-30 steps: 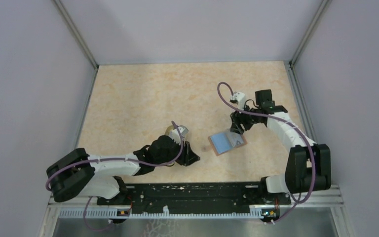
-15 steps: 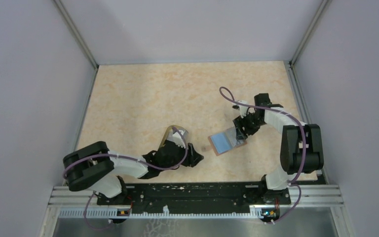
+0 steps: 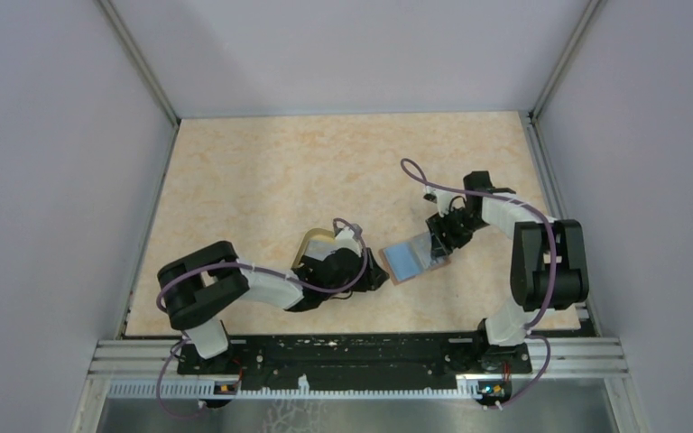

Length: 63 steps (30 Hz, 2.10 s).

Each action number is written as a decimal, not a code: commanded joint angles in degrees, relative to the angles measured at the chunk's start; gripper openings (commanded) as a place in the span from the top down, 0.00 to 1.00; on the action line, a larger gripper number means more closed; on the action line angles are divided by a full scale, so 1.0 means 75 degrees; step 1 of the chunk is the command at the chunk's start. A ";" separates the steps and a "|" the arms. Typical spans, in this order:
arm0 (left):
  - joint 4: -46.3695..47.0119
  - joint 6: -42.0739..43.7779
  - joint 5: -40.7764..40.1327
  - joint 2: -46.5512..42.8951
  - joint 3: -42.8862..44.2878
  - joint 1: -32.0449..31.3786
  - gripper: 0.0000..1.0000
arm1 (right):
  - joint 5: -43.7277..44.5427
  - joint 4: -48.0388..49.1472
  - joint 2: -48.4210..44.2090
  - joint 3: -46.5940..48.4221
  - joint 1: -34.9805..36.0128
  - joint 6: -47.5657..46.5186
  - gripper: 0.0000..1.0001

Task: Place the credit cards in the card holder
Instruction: Close the card holder at the center of the board.

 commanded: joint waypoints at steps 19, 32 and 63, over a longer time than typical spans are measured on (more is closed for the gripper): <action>-0.2629 0.1405 0.0037 -0.0008 0.2338 -0.0025 0.93 | -0.1760 -0.0783 0.0669 0.0427 0.0007 0.0014 0.56; -0.2453 0.1950 0.0943 0.1864 0.4651 -0.0015 0.85 | -0.2113 -0.0655 0.0786 0.0487 0.0121 0.0426 0.63; 0.1894 -0.0881 0.4201 0.3133 0.3227 0.1413 0.54 | -0.4413 -0.2211 -0.2168 -0.0313 -0.0170 -0.5209 0.93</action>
